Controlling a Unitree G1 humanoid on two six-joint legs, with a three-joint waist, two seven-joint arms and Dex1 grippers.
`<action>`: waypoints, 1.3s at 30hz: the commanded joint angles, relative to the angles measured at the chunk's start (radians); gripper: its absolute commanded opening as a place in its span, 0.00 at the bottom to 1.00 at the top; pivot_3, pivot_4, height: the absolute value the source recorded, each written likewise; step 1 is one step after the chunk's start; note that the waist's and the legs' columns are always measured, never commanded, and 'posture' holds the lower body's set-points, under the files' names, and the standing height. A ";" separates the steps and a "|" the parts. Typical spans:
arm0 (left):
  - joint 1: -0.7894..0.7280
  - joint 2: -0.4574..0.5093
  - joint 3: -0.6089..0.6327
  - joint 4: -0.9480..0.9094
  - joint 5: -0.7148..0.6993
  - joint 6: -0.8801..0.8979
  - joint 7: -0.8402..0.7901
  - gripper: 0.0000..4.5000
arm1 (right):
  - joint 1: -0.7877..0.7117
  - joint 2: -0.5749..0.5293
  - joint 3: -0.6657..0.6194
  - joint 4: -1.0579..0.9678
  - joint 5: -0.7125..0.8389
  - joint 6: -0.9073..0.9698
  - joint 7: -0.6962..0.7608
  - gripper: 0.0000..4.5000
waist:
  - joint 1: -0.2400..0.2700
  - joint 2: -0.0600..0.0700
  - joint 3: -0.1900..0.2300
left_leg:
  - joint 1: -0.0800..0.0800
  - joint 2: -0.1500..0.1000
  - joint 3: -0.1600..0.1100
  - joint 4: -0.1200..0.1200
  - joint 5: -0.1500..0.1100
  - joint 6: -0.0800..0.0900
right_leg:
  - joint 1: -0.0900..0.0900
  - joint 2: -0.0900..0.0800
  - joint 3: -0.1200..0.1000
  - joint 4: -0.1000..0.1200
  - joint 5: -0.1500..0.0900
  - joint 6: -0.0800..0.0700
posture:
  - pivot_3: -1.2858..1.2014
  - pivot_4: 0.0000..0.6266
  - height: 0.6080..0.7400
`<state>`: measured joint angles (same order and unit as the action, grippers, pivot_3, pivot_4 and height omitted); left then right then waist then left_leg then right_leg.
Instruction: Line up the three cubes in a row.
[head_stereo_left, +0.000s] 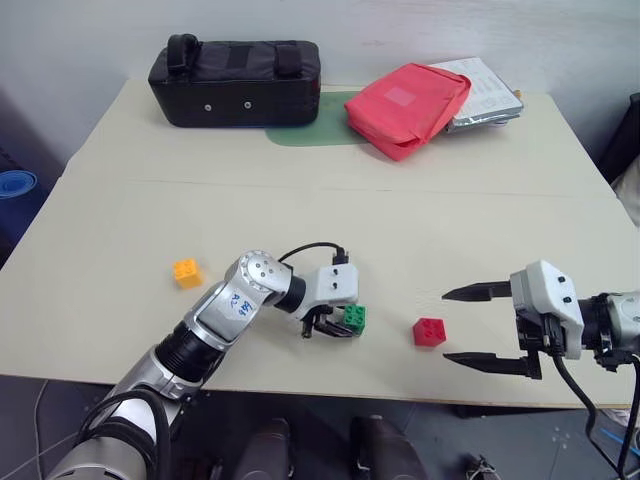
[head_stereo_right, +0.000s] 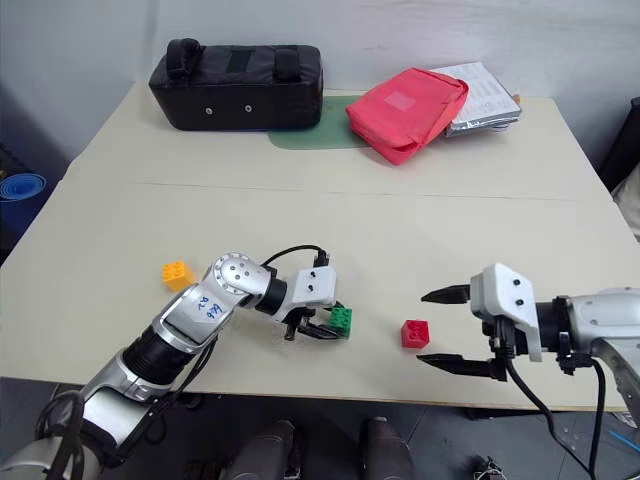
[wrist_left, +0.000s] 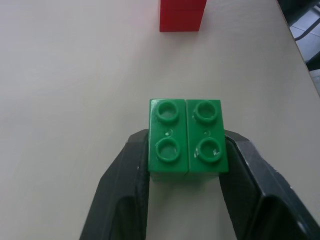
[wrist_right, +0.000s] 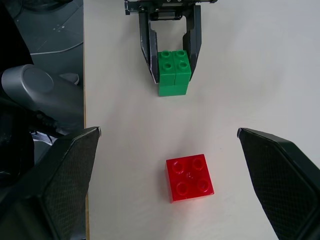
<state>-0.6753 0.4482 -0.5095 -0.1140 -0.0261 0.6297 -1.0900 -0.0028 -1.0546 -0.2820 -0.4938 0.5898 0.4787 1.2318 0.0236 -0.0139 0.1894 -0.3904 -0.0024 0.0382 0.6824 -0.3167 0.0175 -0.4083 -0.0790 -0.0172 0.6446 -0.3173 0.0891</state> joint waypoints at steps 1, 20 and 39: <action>0.002 0.003 0.019 -0.048 -0.018 0.019 0.010 0.74 | -0.034 0.004 0.004 0.001 0.004 -0.017 -0.006 1.00 | 0.000 0.000 0.000 | 0.000 0.000 0.000 0.000 0.000 0.000 | 0.000 0.000 0.000 0.000 0.000 0.000 | 0.52 0.24 1.00; 0.389 0.418 0.880 -0.307 -0.407 0.204 -0.080 1.00 | -0.335 0.071 0.170 0.168 0.031 0.007 0.039 1.00 | -0.034 0.000 0.000 | 0.001 0.002 -0.002 -0.003 0.000 -0.002 | -0.001 -0.001 0.000 0.000 -0.001 -0.001 | 0.52 0.24 1.00; 0.683 0.522 1.066 0.090 -0.246 -0.267 0.029 1.00 | -0.468 0.118 0.238 0.259 -0.007 -0.014 0.113 1.00 | -0.025 0.000 0.000 | 0.003 0.000 -0.001 -0.014 -0.002 -0.002 | -0.002 -0.004 -0.001 -0.009 -0.001 -0.002 | 0.52 0.24 1.00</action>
<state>0.0360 0.9383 0.5867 -0.0497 -0.2793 0.4118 -1.0454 -0.4574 -0.9366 -0.0330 -0.2243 0.5771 0.4766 1.3375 -0.0017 -0.0141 0.1895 -0.3871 -0.0025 0.0367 0.6685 -0.3187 0.0158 -0.4103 -0.0835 -0.0186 0.6359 -0.3185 0.0866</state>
